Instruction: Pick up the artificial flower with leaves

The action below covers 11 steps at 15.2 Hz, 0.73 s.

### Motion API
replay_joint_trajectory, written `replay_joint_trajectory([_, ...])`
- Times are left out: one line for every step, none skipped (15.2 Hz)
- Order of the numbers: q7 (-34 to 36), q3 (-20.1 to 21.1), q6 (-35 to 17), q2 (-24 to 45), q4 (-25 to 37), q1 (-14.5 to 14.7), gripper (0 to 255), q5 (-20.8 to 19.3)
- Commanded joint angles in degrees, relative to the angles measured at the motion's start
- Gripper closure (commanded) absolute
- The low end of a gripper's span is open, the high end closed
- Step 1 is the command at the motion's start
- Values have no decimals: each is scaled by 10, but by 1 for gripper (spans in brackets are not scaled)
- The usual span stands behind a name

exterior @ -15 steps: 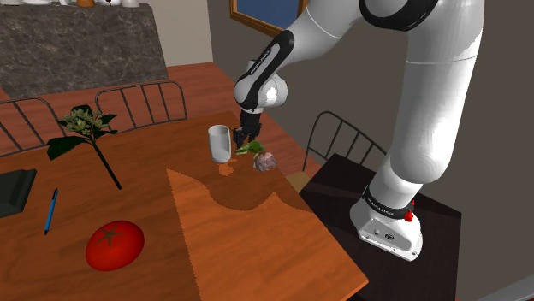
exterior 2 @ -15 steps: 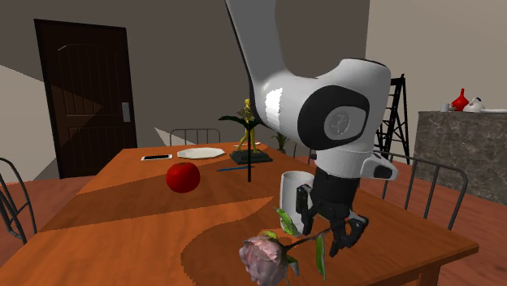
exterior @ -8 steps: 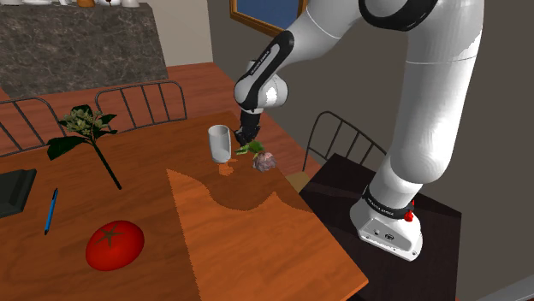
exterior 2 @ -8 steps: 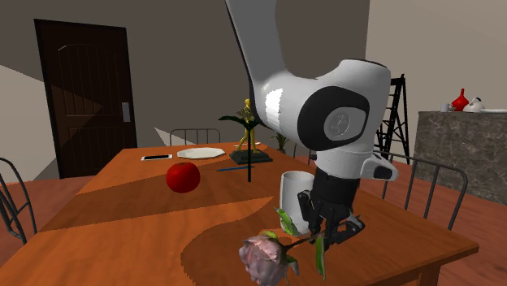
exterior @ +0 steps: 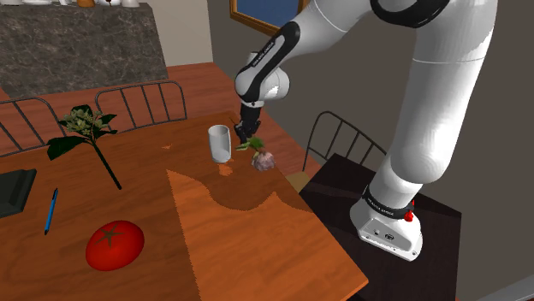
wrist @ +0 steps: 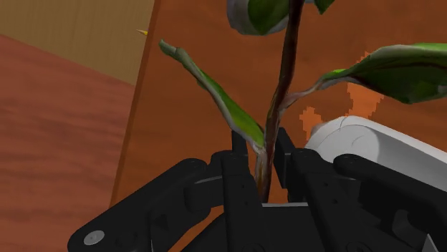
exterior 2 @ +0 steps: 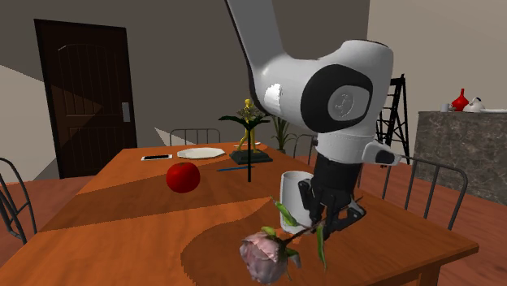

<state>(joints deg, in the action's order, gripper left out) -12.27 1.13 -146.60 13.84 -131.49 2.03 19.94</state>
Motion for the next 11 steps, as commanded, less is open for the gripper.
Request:
replay_joint_trajectory([8, -2, 13, -12, 2, 2, 255, -6])
replay_joint_trajectory([11, -3, 20, -18, 3, 2, 255, -9])
replay_joint_trajectory([14, -4, 27, -25, 3, 2, 255, -11])
replay_joint_trajectory([16, -4, 33, -31, 4, 3, 255, -14])
replay_joint_trajectory([19, -5, 40, -37, 5, 3, 255, -17])
replay_joint_trajectory([22, -6, 47, -43, 6, 3, 255, -19])
replay_joint_trajectory([25, -7, 54, -49, 7, 3, 255, -22])
replay_joint_trajectory([28, -7, 61, -55, 8, 3, 255, -24])
replay_joint_trajectory([30, -8, 68, -60, 10, 3, 255, -26])
replay_joint_trajectory([31, -8, 69, -61, 10, 3, 255, -27])
replay_joint_trajectory([31, -8, 69, -61, 10, 3, 255, -27])
